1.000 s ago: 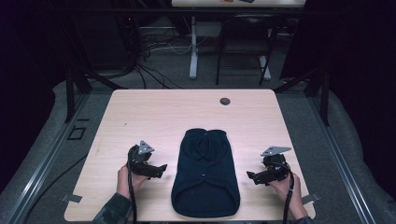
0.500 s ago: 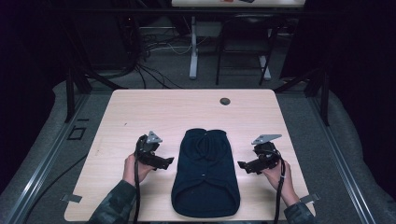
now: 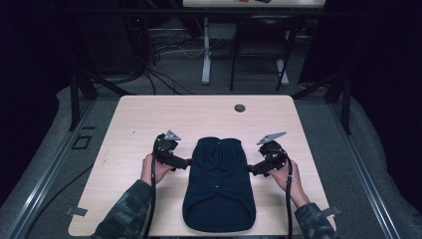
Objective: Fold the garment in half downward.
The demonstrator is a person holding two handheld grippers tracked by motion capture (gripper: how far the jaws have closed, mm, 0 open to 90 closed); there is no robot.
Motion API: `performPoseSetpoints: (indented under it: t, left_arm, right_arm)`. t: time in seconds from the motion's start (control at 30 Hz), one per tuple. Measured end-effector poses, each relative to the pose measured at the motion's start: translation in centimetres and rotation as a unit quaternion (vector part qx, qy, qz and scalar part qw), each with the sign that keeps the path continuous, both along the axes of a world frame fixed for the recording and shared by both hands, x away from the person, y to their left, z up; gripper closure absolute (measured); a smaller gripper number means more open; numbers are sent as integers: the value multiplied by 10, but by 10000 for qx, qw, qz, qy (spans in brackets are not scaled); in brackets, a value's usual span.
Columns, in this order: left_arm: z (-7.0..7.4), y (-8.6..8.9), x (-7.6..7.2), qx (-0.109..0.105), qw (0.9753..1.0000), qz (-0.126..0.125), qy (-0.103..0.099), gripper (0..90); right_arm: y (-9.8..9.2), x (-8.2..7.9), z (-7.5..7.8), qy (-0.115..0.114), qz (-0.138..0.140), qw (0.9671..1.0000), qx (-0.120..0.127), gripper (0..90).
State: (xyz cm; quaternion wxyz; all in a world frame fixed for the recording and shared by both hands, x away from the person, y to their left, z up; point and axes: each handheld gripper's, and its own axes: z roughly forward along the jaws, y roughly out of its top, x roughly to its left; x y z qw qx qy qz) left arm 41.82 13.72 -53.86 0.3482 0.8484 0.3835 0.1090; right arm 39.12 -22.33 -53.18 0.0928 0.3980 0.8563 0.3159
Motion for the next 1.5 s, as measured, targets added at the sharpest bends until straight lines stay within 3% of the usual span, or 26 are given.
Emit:
performPoseSetpoints:
  t: [0.17,0.53,0.63,0.67,0.7,0.77,0.93,1.0,1.1,1.17,1.27,1.37,1.4,1.5]
  left_arm:
    - [1,-8,13,-115,9999,-9,85,4]
    - [-7,-26,43,-80,9995,24,294,2]
    - [-9,-32,51,-7,9994,44,334,5]
    - [-10,-34,54,39,9993,51,355,7]
    - [-11,-36,57,92,9994,53,344,13]
    - [-11,-40,63,216,9990,38,397,22]
    - [-10,-53,72,270,9990,42,365,33]
    - [-12,-58,75,285,9988,134,377,64]
    - [-15,-65,78,398,9983,176,399,160]
    - [-18,-68,79,446,9980,186,417,169]
    - [-21,-68,80,423,9977,184,491,235]
    - [-24,-67,80,363,9977,102,570,277]
    - [-24,-67,79,318,9977,88,586,305]
    - [-25,-68,79,305,9979,24,567,375]
  right_arm:
    - [3,12,-2,97,-57,9999,29,0]
    - [18,40,-2,209,-10,9998,24,10]
    - [22,49,-3,265,-56,9996,102,81]
    - [24,52,-3,259,-110,9995,135,178]
    - [25,55,-3,281,-134,9993,216,212]
    - [27,63,-4,420,-196,9982,386,241]
    - [34,80,-4,337,-374,9983,308,303]
    - [39,85,-6,426,-412,9978,298,327]
    - [47,92,-12,512,-429,9977,69,397]
    - [49,93,-14,530,-448,9976,78,407]
    - [52,95,-19,604,-448,9972,-30,447]
    - [53,94,-21,600,-488,9970,15,460]
    - [53,94,-21,611,-425,9972,-90,472]
    - [53,94,-22,627,-383,9972,-137,510]
